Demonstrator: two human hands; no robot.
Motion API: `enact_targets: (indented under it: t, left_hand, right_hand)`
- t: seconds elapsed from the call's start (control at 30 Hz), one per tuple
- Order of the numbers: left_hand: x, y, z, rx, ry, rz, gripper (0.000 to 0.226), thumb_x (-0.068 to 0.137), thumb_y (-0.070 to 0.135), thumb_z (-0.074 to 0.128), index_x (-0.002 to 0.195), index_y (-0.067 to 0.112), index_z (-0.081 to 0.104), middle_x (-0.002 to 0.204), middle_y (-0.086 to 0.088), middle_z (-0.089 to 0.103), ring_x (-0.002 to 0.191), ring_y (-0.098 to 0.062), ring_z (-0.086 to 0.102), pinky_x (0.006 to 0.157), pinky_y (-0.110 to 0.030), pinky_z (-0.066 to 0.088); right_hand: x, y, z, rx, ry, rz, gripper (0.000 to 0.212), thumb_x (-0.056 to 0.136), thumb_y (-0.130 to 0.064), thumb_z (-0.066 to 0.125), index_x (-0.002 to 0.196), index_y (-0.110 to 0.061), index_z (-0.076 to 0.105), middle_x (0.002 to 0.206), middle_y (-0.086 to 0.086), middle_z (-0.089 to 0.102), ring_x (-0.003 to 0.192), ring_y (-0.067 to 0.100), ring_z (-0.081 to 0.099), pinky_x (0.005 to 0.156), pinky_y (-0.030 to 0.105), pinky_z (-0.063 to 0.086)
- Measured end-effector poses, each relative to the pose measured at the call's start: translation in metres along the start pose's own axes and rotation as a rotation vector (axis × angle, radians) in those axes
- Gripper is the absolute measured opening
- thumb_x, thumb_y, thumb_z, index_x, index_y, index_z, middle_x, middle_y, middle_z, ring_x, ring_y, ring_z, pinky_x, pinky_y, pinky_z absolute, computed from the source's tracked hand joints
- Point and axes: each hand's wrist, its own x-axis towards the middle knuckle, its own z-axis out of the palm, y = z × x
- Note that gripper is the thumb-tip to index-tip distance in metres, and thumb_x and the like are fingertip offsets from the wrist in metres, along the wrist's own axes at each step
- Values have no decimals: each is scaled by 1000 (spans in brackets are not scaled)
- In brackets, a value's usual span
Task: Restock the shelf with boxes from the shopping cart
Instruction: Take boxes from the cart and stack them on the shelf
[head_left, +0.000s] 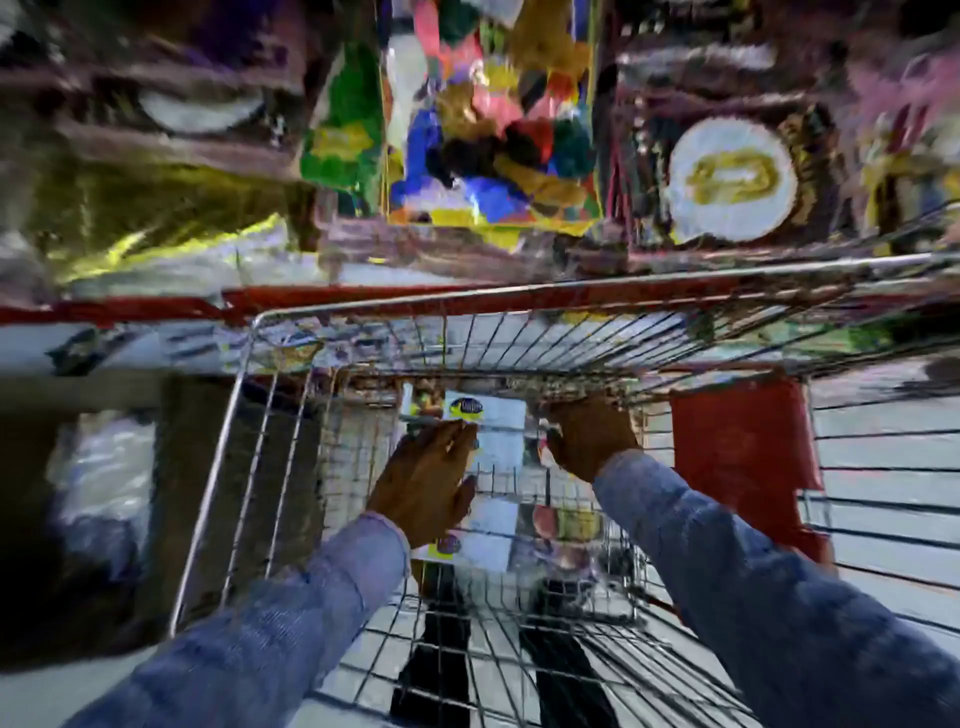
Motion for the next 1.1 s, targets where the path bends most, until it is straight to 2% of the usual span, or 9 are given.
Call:
enact_targets:
  t: [0.07,0.3,0.43,0.6,0.73,0.9,0.97,1.03,1.1]
  left_hand:
    - [20,-9,12,113,4,56,60,69,25,79,121,3,60,112,-19,68,95,-40,67,75,-43,57]
    - [52,-25,45,223,-168,153,42,69,8,74,109,2,63,106,-18,66,97,-40,61,72,-51,55]
    - [56,-29,55,286,-146,148,51,55,-4,75,105,1,64,108,-19,66,97,-40,61,71,-49,54]
    - [60,-27,64,349,-91,156,58,55,-8,68,112,-1,64,104,-17,68,98,-36,63,75,-45,54]
    - [62,-23,65,401,-187,120,56,68,2,71,122,2,57,117,-17,61,110,-37,56,79,-44,50]
    - [44,-13,29,483,-243,101,54,90,17,59,139,6,37,144,-21,39,136,-41,32,102,-50,35]
    - [27,-6,1,459,-170,127,62,78,27,74,131,8,49,133,-20,51,128,-41,43,95,-48,43]
    - [8,4,-35,434,-156,132,70,47,32,90,109,12,64,108,-14,67,105,-38,61,77,-43,54]
    - [-9,16,-73,405,-81,164,72,31,32,91,97,16,70,92,-7,71,88,-32,67,65,-37,57]
  right_hand:
    - [24,3,11,-3,-12,-46,38,90,-25,55,127,-16,56,133,13,60,124,35,52,97,41,45]
    - [86,4,48,-112,-49,-175,52,82,-31,62,130,-14,51,126,13,62,116,34,57,89,43,51]
    - [100,3,59,-181,-68,-226,57,83,-32,65,133,-11,47,129,14,60,118,33,56,93,42,48]
    - [106,5,62,-185,-70,-208,56,84,-26,64,135,-10,45,129,15,59,119,35,55,94,42,46]
    - [95,9,53,-202,-37,-207,54,81,-22,65,130,-7,49,128,15,59,118,35,54,98,43,46]
    - [61,18,20,-221,45,-244,45,79,-26,64,121,-10,56,120,15,64,111,35,59,93,43,49]
    - [41,20,-1,-226,81,-265,48,79,-33,62,121,-11,56,118,15,65,109,35,60,92,44,49]
    - [19,21,-26,-216,103,-299,52,77,-43,60,121,-16,58,115,14,67,107,35,63,89,42,50]
    - [-8,16,-61,-235,149,-337,50,75,-50,58,116,-22,60,109,9,69,101,33,66,81,38,51]
